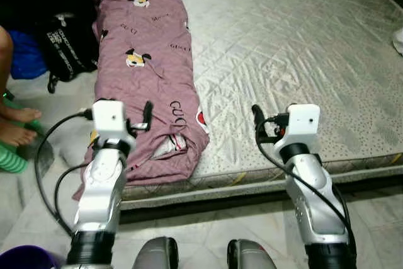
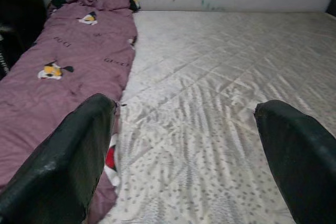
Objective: Clean up the room
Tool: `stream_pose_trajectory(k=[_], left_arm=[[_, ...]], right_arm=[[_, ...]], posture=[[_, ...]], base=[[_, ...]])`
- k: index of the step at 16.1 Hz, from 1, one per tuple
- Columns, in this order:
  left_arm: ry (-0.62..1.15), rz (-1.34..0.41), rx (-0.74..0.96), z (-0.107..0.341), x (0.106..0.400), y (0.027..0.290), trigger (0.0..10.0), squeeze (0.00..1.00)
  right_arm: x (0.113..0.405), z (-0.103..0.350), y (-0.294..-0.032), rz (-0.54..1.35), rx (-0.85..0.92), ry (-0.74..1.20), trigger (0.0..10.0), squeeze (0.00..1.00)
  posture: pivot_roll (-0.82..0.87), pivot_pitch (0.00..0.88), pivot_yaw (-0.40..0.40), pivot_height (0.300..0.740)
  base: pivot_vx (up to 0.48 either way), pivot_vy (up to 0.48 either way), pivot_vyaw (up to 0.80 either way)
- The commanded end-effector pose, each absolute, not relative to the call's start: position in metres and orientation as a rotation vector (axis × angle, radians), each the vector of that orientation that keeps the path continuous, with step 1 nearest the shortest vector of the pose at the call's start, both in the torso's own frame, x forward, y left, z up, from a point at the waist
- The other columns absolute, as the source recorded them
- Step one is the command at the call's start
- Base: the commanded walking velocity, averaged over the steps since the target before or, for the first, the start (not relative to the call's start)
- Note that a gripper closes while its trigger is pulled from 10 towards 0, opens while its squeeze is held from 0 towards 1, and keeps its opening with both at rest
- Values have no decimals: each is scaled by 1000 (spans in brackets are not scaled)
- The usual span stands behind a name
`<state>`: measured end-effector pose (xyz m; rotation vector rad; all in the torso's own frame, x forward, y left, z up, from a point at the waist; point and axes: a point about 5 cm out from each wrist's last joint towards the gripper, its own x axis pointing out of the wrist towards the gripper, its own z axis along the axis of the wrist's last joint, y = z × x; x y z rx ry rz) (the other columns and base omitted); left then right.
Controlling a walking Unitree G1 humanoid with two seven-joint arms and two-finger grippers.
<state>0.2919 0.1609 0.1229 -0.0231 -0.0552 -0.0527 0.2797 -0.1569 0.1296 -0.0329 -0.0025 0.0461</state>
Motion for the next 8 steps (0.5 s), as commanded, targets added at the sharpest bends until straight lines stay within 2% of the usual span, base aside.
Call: stream_pose_trajectory(k=[1, 4, 7, 8], left_arm=[[-59, -21, -22, 123, 293, 168, 10000, 0], [-60, -6, -28, 123, 293, 170, 10000, 0], [-67, -8, -26, 126, 299, 170, 10000, 0], [-67, -22, -20, 125, 299, 168, 10000, 0]], right_arm=[[282, 133, -157, 44, -20, -15, 10000, 0], [285, 135, -150, 72, -17, -24, 10000, 0], [295, 118, -156, 36, -67, 9, 10000, 0], [298, 120, -159, 34, -66, 6, 10000, 0]], posture=[[-76, 88, 25, 740], [-75, 85, 32, 740], [-54, 59, 44, 740], [-50, 43, 18, 740]], base=[[0, 0, 0], [0, 0, 0], [0, 0, 0], [0, 0, 0]])
